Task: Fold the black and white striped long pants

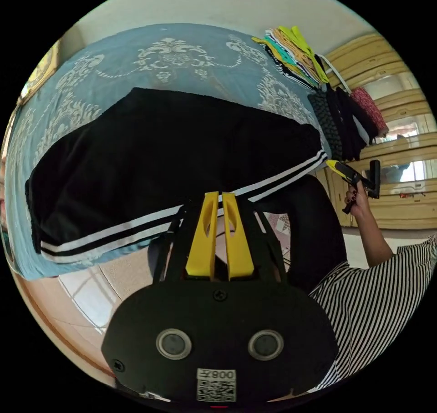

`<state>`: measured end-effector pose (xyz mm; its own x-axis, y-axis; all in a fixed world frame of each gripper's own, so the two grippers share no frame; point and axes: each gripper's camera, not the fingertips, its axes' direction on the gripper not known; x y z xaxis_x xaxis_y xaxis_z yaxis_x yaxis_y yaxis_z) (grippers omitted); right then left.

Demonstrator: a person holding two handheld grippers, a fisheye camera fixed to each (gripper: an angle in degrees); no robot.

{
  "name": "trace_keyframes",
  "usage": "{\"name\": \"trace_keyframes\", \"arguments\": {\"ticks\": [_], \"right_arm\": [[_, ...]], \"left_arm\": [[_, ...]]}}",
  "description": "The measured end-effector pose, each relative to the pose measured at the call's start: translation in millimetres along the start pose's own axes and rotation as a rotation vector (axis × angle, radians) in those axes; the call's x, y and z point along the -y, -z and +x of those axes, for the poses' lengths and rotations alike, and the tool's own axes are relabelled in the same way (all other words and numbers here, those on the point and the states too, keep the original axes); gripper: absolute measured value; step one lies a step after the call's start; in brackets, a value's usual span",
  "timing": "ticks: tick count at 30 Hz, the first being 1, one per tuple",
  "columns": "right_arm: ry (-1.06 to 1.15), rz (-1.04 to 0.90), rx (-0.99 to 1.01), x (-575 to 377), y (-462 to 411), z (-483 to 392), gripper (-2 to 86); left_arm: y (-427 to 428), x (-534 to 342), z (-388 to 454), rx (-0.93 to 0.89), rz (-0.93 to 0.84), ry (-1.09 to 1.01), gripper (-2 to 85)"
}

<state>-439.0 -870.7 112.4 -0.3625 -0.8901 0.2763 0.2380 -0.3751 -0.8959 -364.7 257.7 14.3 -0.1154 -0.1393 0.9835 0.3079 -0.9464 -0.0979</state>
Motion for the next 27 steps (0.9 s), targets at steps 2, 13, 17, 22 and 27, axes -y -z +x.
{"name": "trace_keyframes", "arguments": {"ticks": [2,13,17,22,27], "right_arm": [[-0.078,0.056,0.036,-12.1,19.9,43.0,8.6],[-0.154,0.106,0.071,-40.6,54.5,146.7,10.4],[-0.151,0.112,0.087,-51.5,67.0,170.3,11.3],[-0.166,0.113,0.129,-57.0,71.3,195.5,11.3],[-0.161,0.098,0.136,-55.5,74.4,211.4,10.2]], "left_arm": [[0.0,50.9,45.0,-0.059,-0.032,-0.119,4.1],[3.8,292.3,260.9,-0.075,-0.195,-0.633,9.2],[4.4,361.9,317.5,-0.039,-0.245,-0.743,10.8],[-0.2,423.0,367.3,0.003,-0.295,-0.840,11.7],[-18.9,466.2,404.7,0.089,-0.371,-0.937,11.9]]}}
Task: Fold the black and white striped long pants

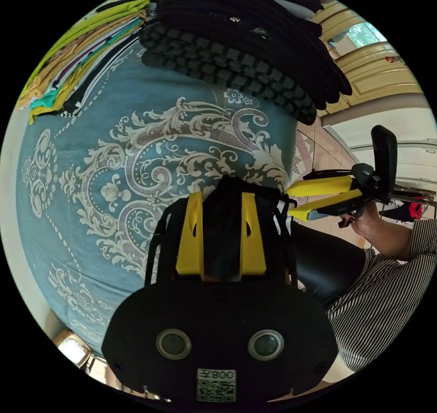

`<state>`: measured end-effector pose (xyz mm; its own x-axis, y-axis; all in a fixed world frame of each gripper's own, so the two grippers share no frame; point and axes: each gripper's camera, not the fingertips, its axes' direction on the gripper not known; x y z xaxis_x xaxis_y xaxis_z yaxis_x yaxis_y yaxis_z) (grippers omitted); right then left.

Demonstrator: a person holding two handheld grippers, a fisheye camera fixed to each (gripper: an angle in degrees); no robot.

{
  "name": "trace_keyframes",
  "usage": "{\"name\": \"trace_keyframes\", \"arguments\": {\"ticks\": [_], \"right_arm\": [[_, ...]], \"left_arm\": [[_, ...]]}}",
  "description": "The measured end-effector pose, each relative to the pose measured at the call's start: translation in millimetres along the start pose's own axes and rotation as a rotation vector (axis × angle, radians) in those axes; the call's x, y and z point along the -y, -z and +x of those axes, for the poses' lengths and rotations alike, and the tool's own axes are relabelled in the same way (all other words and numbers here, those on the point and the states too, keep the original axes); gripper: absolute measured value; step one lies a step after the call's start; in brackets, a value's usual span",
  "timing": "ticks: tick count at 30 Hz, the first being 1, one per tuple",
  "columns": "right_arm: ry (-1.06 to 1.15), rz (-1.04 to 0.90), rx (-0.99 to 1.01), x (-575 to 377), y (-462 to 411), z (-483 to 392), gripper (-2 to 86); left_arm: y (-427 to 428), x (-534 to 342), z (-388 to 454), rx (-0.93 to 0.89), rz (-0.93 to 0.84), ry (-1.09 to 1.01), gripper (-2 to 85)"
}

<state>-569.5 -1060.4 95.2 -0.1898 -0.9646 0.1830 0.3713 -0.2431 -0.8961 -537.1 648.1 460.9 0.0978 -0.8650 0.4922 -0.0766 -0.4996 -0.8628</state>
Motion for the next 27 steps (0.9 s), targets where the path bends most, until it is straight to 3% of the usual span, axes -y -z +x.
{"name": "trace_keyframes", "arguments": {"ticks": [7,15,27], "right_arm": [[-0.013,-0.007,0.079,7.7,3.4,12.3,8.3],[-0.019,-0.008,0.164,10.8,7.2,2.6,6.3],[0.202,0.067,0.212,14.1,31.2,-137.8,5.7]], "left_arm": [[-1.7,27.6,-35.9,-0.183,-0.026,0.007,7.0],[-3.2,12.8,-61.1,-0.230,0.059,0.043,3.5],[14.1,-84.1,-74.3,-0.209,0.259,-0.037,2.4]]}}
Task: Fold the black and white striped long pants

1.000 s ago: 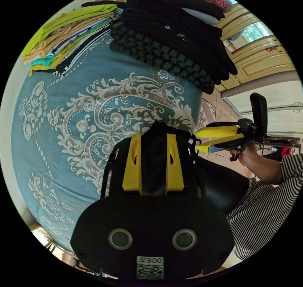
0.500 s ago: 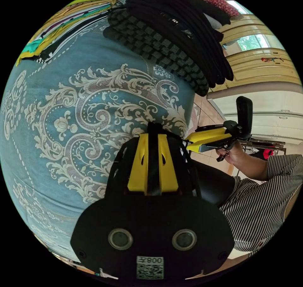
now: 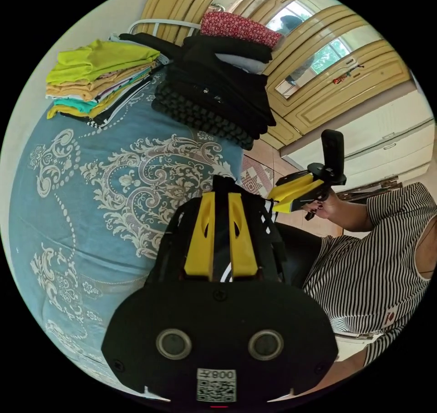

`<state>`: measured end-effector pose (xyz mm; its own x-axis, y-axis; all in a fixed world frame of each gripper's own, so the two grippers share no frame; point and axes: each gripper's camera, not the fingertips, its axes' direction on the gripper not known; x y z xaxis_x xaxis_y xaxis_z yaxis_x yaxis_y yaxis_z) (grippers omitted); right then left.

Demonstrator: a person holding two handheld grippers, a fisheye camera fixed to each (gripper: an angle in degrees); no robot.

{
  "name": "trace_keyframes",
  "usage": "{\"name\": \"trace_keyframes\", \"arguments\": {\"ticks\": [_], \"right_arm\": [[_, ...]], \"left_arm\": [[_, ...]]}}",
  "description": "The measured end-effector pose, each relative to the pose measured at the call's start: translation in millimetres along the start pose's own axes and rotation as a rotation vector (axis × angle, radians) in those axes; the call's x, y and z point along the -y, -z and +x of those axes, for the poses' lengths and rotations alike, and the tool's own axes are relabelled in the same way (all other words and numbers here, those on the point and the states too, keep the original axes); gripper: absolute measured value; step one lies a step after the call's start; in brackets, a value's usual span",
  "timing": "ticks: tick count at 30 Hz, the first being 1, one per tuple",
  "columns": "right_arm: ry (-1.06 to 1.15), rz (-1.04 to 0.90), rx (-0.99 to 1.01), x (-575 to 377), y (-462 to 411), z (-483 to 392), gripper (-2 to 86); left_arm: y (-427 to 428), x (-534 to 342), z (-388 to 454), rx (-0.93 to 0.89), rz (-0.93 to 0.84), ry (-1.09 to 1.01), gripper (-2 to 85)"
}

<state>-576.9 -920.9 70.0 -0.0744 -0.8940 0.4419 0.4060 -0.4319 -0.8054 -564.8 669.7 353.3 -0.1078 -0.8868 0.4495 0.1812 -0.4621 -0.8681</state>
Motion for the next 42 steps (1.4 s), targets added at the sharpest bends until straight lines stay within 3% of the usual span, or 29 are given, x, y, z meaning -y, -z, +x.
{"name": "trace_keyframes", "arguments": {"ticks": [10,18,29,42], "right_arm": [[0.248,-0.065,0.065,29.2,-75.5,-177.6,5.8],[0.382,-0.186,0.099,63.7,-189.3,-301.7,6.0],[0.459,-0.448,0.087,112.0,-404.3,-427.7,6.1],[0.406,-0.667,0.042,147.9,-612.7,-501.2,6.1]], "left_arm": [[4.6,-158.7,1.9,0.066,0.120,-0.061,2.6],[-34.3,-316.4,-28.3,0.088,0.232,0.059,3.5],[-165.8,-533.1,-106.2,-0.023,0.338,0.351,5.6],[-333.1,-679.6,-148.3,-0.064,0.299,0.528,5.0]]}}
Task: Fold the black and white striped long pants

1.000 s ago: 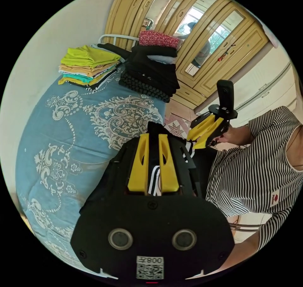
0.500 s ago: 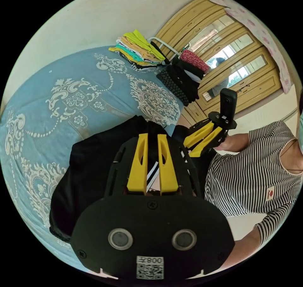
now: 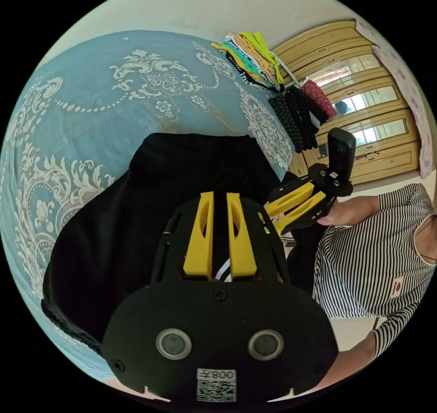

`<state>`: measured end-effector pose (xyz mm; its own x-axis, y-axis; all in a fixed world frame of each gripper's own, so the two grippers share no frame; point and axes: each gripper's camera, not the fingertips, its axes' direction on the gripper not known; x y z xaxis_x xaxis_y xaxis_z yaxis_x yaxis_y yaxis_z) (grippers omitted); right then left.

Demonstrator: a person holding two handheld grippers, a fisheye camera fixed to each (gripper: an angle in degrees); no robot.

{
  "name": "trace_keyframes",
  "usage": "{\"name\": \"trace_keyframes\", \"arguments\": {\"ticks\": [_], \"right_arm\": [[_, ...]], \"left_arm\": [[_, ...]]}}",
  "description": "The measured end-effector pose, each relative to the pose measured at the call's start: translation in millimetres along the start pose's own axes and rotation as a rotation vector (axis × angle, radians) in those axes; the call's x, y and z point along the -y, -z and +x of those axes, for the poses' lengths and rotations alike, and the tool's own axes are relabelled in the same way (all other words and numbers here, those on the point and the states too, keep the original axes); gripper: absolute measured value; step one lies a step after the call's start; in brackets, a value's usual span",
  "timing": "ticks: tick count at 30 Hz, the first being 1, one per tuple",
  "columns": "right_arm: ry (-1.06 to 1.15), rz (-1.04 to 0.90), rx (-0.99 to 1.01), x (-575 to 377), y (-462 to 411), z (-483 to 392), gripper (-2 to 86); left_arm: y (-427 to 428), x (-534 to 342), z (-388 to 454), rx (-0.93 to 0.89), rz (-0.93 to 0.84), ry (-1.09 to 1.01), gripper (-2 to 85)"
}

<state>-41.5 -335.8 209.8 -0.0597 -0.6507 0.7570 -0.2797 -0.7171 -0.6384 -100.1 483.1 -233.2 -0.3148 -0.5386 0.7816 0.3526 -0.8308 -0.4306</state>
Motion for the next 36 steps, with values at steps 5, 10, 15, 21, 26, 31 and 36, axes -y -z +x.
{"name": "trace_keyframes", "arguments": {"ticks": [5,10,15,21,26,31,36], "right_arm": [[0.018,-0.084,-0.005,62.4,-52.0,-14.4,6.5],[0.042,-0.183,-0.002,105.8,-95.5,-29.5,6.4],[0.053,-0.186,0.024,133.8,-107.1,-43.7,5.8],[0.067,-0.093,0.062,149.6,-73.9,-59.3,6.8],[0.099,-0.050,-0.162,184.3,-68.9,-61.3,6.5],[0.079,-0.182,-0.247,204.4,-106.9,-53.5,3.5],[0.149,-0.099,-0.149,205.7,-101.8,-75.6,1.7]], "left_arm": [[-31.6,-72.8,-27.9,0.016,0.074,0.121,2.8],[-49.7,-142.1,-30.4,0.056,0.201,0.241,1.2],[-70.2,-198.7,-4.0,0.039,0.336,0.278,1.5],[-110.0,-243.3,49.5,0.184,0.325,0.295,4.2],[-139.4,-258.9,80.4,0.307,0.213,0.296,3.5],[-135.9,-275.2,105.9,0.308,0.236,0.305,2.7],[-117.7,-299.7,147.6,0.359,0.306,0.292,2.4]]}}
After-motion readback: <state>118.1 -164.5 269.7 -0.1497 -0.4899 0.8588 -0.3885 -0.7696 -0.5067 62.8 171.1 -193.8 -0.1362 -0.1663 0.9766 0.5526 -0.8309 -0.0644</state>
